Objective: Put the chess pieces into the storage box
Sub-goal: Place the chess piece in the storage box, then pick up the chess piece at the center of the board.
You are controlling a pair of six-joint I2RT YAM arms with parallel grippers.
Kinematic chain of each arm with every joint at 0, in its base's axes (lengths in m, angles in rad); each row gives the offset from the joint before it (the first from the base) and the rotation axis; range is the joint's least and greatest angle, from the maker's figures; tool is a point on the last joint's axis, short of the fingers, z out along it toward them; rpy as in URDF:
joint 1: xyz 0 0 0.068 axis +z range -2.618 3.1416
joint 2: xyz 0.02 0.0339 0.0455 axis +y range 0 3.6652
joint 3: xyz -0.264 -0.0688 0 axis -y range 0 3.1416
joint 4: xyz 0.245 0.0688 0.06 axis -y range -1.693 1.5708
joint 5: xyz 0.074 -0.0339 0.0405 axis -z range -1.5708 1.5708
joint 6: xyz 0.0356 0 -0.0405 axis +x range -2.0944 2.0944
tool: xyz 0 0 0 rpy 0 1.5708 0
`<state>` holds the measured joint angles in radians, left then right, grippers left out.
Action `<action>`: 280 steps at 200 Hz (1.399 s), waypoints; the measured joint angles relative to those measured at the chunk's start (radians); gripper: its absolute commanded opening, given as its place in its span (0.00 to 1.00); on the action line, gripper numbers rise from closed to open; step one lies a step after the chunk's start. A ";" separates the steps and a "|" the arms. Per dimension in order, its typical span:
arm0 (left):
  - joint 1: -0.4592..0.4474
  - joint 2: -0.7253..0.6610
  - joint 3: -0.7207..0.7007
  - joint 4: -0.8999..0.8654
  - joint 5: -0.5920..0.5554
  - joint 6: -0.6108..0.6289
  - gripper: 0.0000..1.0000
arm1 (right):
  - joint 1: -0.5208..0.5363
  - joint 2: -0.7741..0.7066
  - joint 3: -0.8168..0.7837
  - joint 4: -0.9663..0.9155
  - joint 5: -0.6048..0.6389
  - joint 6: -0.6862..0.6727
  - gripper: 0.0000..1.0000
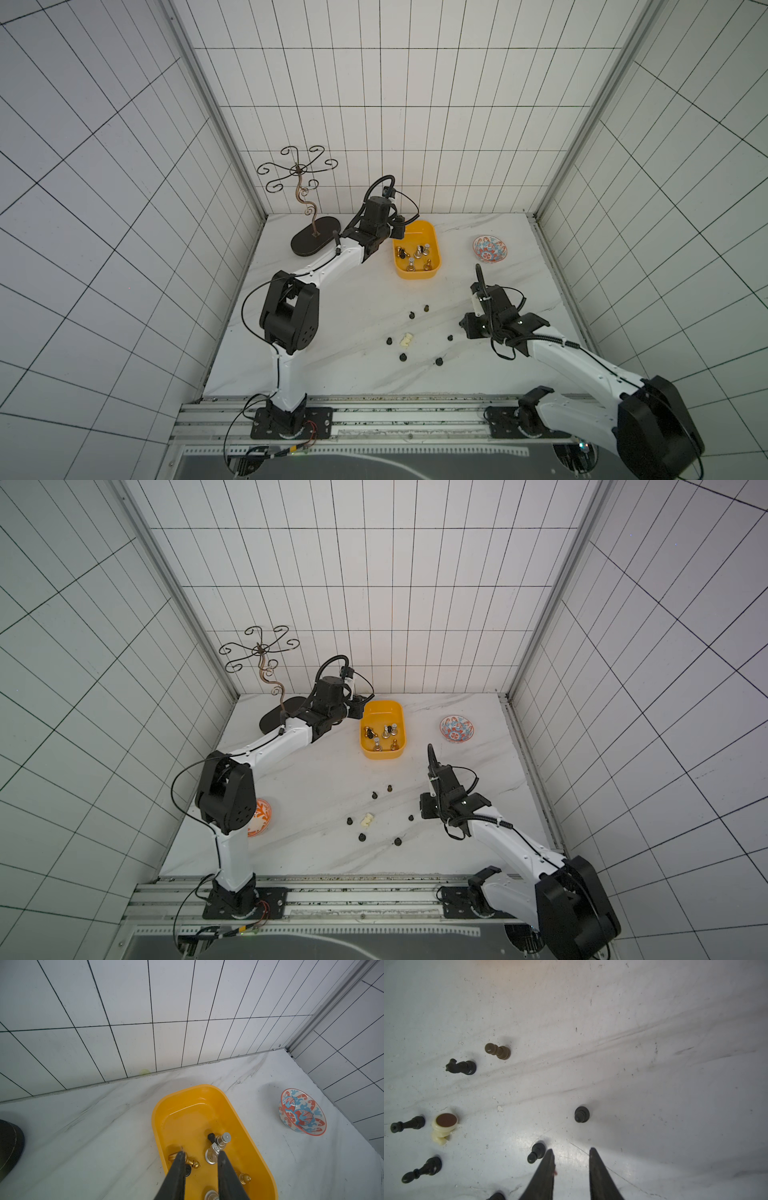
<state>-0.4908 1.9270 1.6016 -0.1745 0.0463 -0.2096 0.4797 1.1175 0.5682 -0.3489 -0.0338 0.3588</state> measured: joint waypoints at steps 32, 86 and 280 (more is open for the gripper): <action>0.000 -0.109 -0.170 0.020 0.004 -0.003 0.28 | 0.000 0.019 0.011 -0.007 0.030 0.000 0.30; 0.000 -0.290 -0.405 0.019 0.018 -0.048 0.28 | 0.000 0.098 0.056 0.012 0.045 -0.002 0.29; -0.098 -0.664 -0.896 -0.008 0.036 -0.229 0.28 | 0.007 0.258 0.064 0.101 0.060 -0.027 0.12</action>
<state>-0.5884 1.2629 0.7052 -0.1825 0.0826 -0.4385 0.4870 1.3758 0.6319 -0.2478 0.0265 0.3317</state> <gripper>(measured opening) 0.282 0.146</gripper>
